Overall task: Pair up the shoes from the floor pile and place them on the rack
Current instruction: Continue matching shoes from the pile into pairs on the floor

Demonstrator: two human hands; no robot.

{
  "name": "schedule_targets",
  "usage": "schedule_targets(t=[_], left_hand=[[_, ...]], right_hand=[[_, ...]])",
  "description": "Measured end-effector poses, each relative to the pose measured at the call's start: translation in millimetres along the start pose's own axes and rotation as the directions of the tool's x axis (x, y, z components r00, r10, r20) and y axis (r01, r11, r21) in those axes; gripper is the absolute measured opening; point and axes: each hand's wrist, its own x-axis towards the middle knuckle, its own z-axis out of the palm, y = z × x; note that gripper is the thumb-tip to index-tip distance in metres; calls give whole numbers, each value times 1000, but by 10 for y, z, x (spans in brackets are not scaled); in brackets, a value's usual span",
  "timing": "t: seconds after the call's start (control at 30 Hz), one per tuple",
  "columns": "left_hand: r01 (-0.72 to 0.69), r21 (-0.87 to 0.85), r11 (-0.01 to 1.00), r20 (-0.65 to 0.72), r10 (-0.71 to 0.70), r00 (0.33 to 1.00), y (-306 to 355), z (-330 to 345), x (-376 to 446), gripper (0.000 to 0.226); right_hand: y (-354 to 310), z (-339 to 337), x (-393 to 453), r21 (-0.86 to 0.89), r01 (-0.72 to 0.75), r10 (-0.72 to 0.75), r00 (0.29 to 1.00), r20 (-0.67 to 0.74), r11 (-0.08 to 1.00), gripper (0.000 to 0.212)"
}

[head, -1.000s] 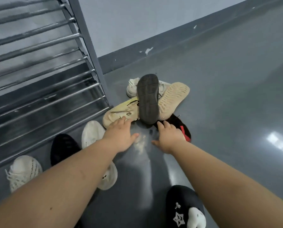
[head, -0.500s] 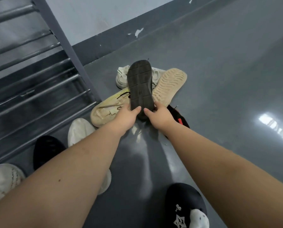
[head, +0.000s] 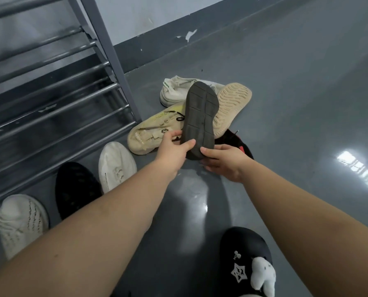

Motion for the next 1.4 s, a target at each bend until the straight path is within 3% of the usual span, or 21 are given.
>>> schedule_targets(t=[0.13, 0.27, 0.33, 0.43, 0.5, 0.57, 0.6, 0.67, 0.73, 0.9, 0.97, 1.07, 1.13, 1.4], left_hand=[[-85, 43, 995, -4, 85, 996, -326, -90, -418, 37], [-263, 230, 937, -53, 282, 958, -549, -199, -817, 43], [-316, 233, 920, -57, 337, 940, -565, -316, -957, 47], [-216, 80, 973, -109, 224, 968, -573, -491, -1093, 47], [27, 11, 1000, -116, -26, 993, -584, -592, -1097, 72], [291, -127, 948, 33, -289, 957, -600, -662, -1107, 73], [336, -210, 918, 110, -320, 941, -599, -676, -1137, 63], [293, -336, 895, 166, -249, 954, -605, -681, -1181, 48], [157, -378, 912, 95, -130, 987, -679, -692, -1175, 42], [4, -117, 993, 29, -1, 1000, -816, -740, -1096, 77], [10, -109, 994, 34, -6, 999, -863, -772, -1079, 72], [128, -339, 932, 83, -105, 991, -936, -821, -1034, 48], [160, -374, 914, 117, -125, 985, -934, -866, -1050, 31], [84, -268, 960, 109, -57, 992, -938, -1025, -1136, 38]], right_hand=[[-2, -74, -211, 34, -43, 42, 999, 27, 998, 29], [101, 274, -432, 8, -91, 91, 994, 55, 996, 31], [215, 434, -478, 29, -99, 98, 994, 43, 995, 40], [295, 514, -524, 80, -135, 124, 983, 135, 988, 38], [307, 526, -574, 79, -164, 145, 968, 204, 983, 33], [336, 555, -616, -10, -167, 164, 956, 242, 986, 37], [347, 570, -630, -82, -159, 174, 954, 244, 984, 42], [351, 585, -636, -174, -147, 186, 955, 230, 974, 50], [340, 572, -619, -128, -133, 159, 962, 222, 983, 51], [458, 643, -597, 16, -146, 141, 977, 161, 989, 32], [509, 689, -571, 26, -152, 148, 981, 129, 988, 36], [501, 699, -555, 9, -179, 175, 974, 144, 984, 35], [509, 673, -548, -42, -189, 193, 968, 160, 981, 35], [582, 639, -562, -151, -200, 231, 945, 231, 968, 52]])
